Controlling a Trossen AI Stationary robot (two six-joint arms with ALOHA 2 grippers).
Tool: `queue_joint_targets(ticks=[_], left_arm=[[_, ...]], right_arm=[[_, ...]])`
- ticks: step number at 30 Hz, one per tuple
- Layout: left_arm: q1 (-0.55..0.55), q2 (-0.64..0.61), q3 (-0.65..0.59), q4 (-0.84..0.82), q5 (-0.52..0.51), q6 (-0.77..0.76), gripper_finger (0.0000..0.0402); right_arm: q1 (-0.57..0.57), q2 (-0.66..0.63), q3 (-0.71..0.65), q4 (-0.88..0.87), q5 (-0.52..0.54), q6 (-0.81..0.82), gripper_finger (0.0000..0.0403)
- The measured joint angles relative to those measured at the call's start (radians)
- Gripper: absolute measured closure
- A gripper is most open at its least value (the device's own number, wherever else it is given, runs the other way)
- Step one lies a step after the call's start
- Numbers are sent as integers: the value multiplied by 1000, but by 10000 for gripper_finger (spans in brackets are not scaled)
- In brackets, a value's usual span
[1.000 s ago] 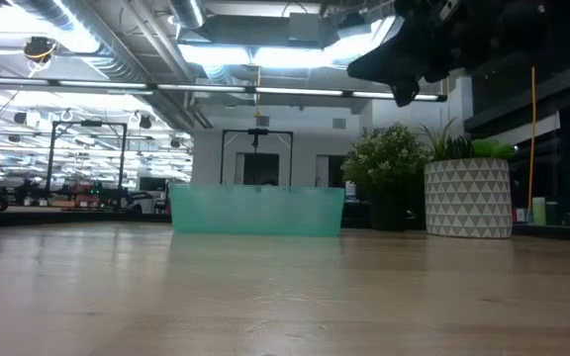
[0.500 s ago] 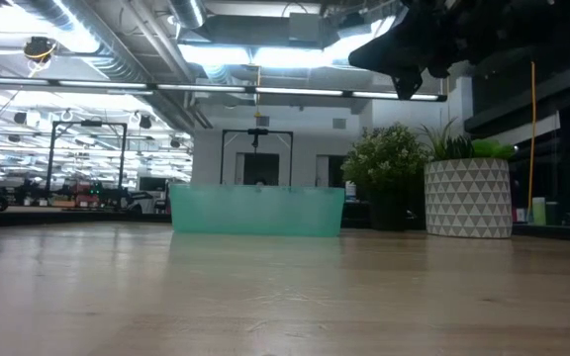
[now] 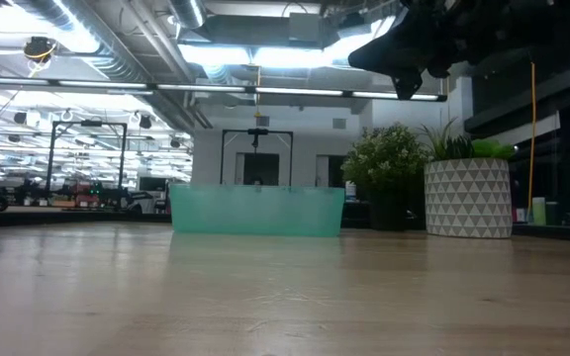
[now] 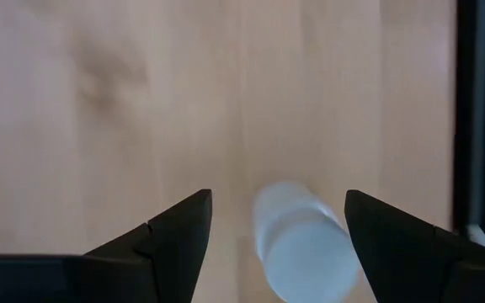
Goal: Pick and place pill bottles into a basket
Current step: Put the white pill bottle into the green bin
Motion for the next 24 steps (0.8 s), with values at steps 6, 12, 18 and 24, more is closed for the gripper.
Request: queue_joint_targets(ticks=[6,12,18,24], left_arm=[[0,0,0,1,85,-43,137],[0,0,0,1,112,-86,137],[0,-1,0,0,113,-87,138],[0,-1,0,-30,110,-91,154]], right_arm=[[0,0,0,0,0,0,389],[0,0,0,-1,0,0,389],[0,0,0,-1,0,0,389],[0,0,0,-1,0,0,389]])
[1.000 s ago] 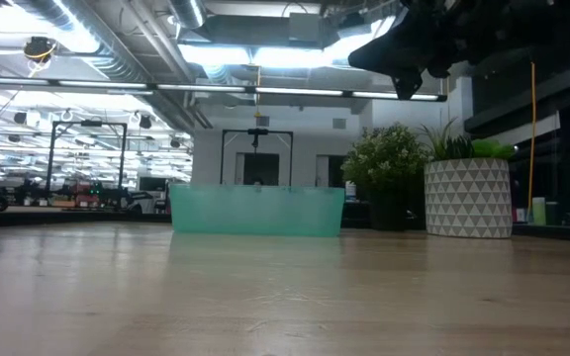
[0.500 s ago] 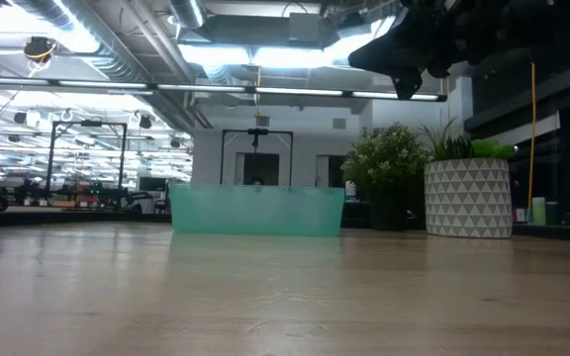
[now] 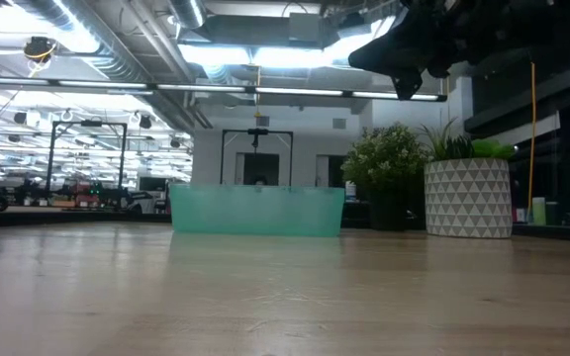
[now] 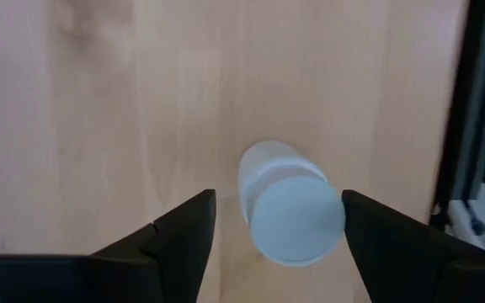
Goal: Pick and place pill bottles into a basket
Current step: Put the white pill bottle into the green bin
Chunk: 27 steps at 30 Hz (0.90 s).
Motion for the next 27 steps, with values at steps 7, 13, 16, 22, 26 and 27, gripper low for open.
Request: queue_joint_targets(ticks=[7,13,16,22,26,27], left_arm=[[0,0,0,-14,0,-21,164],[0,0,0,-15,1,-29,165],[0,0,-1,-24,1,-32,165],[0,0,-33,-25,3,-39,168],[0,0,-36,-21,2,-22,177],[0,0,-35,-20,1,-18,180]], right_arm=[[0,0,0,0,0,-1,389],[0,0,0,0,0,-3,389],[0,0,0,0,0,-3,389],[0,0,0,0,0,-2,389],[0,0,0,0,0,-1,389],[0,0,0,0,0,-2,389]])
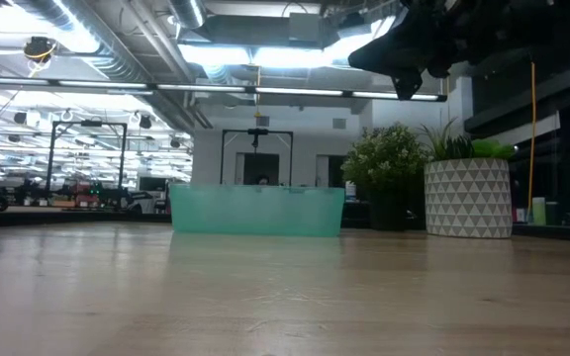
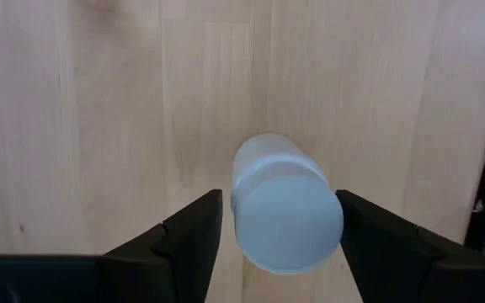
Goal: Pick and place pill bottles into a basket
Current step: Put the white pill bottle into the green bin
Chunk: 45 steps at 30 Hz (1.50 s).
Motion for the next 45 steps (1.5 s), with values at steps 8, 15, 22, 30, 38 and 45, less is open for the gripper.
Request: queue_joint_targets(ticks=[8,15,22,30,38,45], left_arm=[[0,0,0,0,-15,21,215],[2,0,0,0,-52,47,245],[30,0,0,-1,-40,50,245],[110,-40,20,-7,-92,163,245],[309,-149,67,-87,-101,349,245],[565,-215,71,-104,-163,616,245]], right_arm=[[0,0,0,0,0,-1,389],[0,0,0,0,0,-1,389],[0,0,0,0,0,-27,389],[0,0,0,0,0,-89,389],[-2,0,0,0,0,-199,389],[-2,0,0,-12,0,-224,389]])
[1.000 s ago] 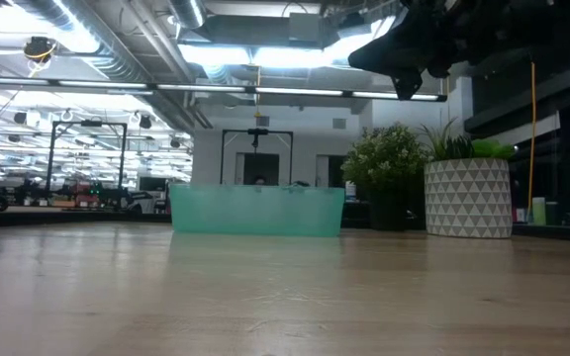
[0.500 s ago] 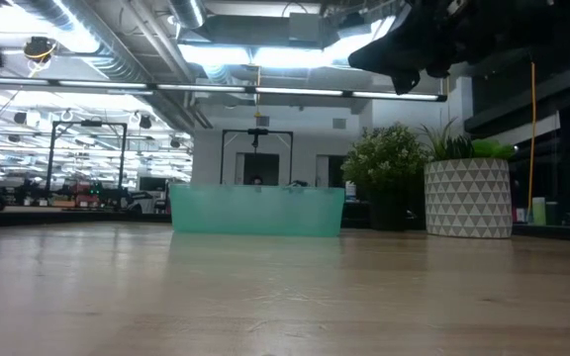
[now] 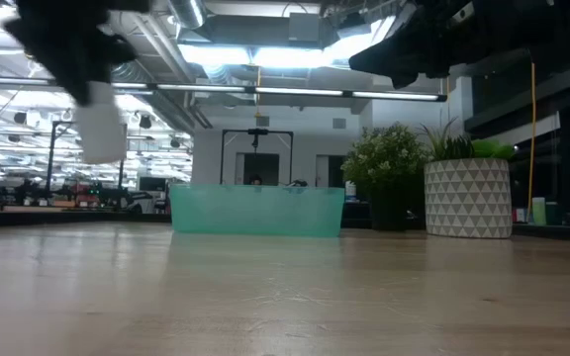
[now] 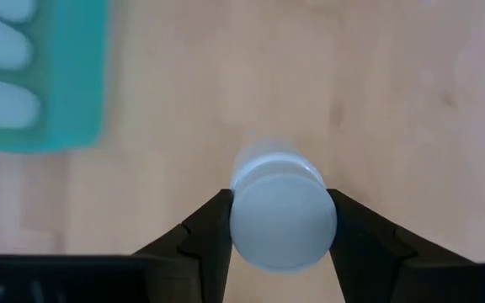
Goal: Pick and place pill bottles into a basket
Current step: Put the white pill bottle into the green bin
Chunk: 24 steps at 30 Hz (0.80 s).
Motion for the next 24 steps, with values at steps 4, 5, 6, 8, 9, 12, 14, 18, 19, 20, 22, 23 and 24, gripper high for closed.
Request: queue_joint_targets(ticks=[4,5,6,8,9,12,14,18,19,20,22,23,24], left_arm=[[124,5,0,53,3,145,245],[150,13,0,88,3,189,245],[176,21,0,123,8,236,245],[225,34,0,186,24,334,245],[250,40,0,222,34,380,245],[318,57,0,290,55,498,245],[362,64,0,335,57,549,245],[446,89,21,399,62,617,245],[465,102,37,401,64,622,245],[483,116,55,400,64,629,245],[514,150,96,397,67,656,245],[528,169,118,395,68,673,245],[540,189,139,396,71,694,245]], right_arm=[[0,0,0,0,0,-7,389],[0,0,0,0,0,-6,389],[0,0,0,0,0,-7,389],[0,0,0,0,-1,-8,389],[0,0,0,-1,-1,-8,389],[0,0,0,-1,-1,-7,389],[0,0,0,0,-1,-8,389],[0,0,0,5,-1,-8,389],[0,0,0,5,-1,-9,389],[0,0,0,5,0,-10,389],[0,0,0,5,-1,-10,389],[0,0,0,4,-1,-11,389],[0,0,0,3,-1,-11,389]])
